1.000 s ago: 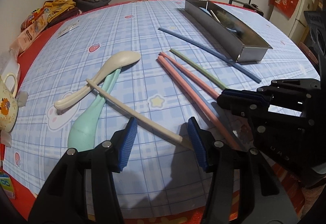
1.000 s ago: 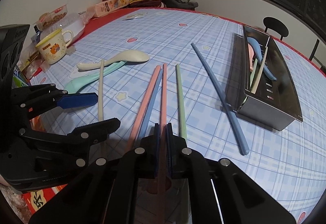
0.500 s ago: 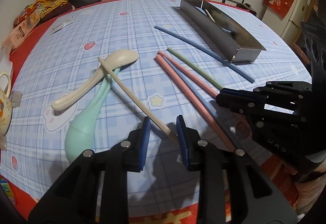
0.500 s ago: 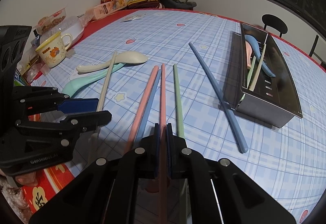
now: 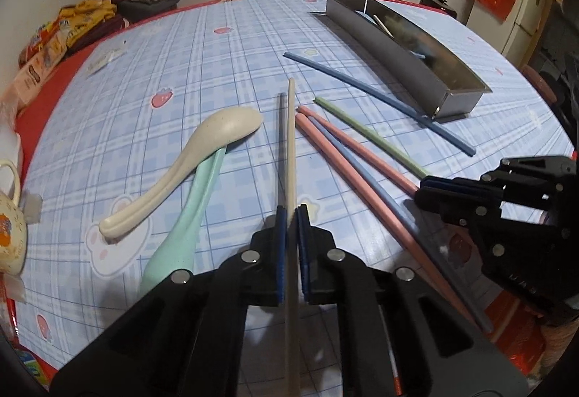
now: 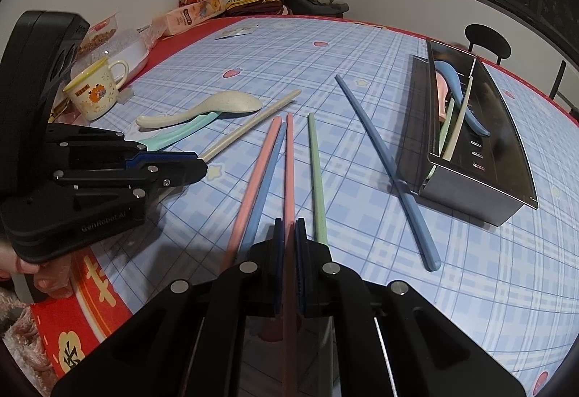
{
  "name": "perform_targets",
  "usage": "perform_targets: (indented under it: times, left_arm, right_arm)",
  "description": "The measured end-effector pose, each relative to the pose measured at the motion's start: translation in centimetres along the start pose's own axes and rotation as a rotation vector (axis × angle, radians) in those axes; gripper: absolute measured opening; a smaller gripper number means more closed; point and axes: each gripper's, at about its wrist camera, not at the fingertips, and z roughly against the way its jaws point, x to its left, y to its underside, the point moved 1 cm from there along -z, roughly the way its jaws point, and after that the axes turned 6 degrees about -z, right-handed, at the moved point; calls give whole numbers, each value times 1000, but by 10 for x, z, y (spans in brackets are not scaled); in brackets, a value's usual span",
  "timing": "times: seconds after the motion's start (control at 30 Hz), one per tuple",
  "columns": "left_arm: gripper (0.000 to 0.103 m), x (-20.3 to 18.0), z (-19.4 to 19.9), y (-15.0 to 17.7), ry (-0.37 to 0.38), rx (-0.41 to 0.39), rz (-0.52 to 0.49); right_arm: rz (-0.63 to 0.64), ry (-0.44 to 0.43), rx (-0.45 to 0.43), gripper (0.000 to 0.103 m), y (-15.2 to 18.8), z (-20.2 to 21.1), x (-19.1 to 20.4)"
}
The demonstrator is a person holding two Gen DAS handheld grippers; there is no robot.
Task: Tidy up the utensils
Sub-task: 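Lower the left tool onto the cream chopstick lying across the spoon and close it, then carry the cream chopstick with the left tool while the right tool carries the pink chopstick to the tray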
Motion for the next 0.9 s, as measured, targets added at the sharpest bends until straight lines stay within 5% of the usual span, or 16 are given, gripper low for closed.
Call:
perform_targets:
  times: [0.27,0.63,0.9]
  left_arm:
    - [10,-4,3,9,-18,-64,-3]
    - [10,20,22,18,118,-177,118]
    - [10,32,30,23,180,-238,186]
  right_arm:
    - [9,10,-1,7,0,-1,3]
    - [-131,-109,-139,6,1,25,-24]
    - [-191,-144,-152,6,-1,25,-34]
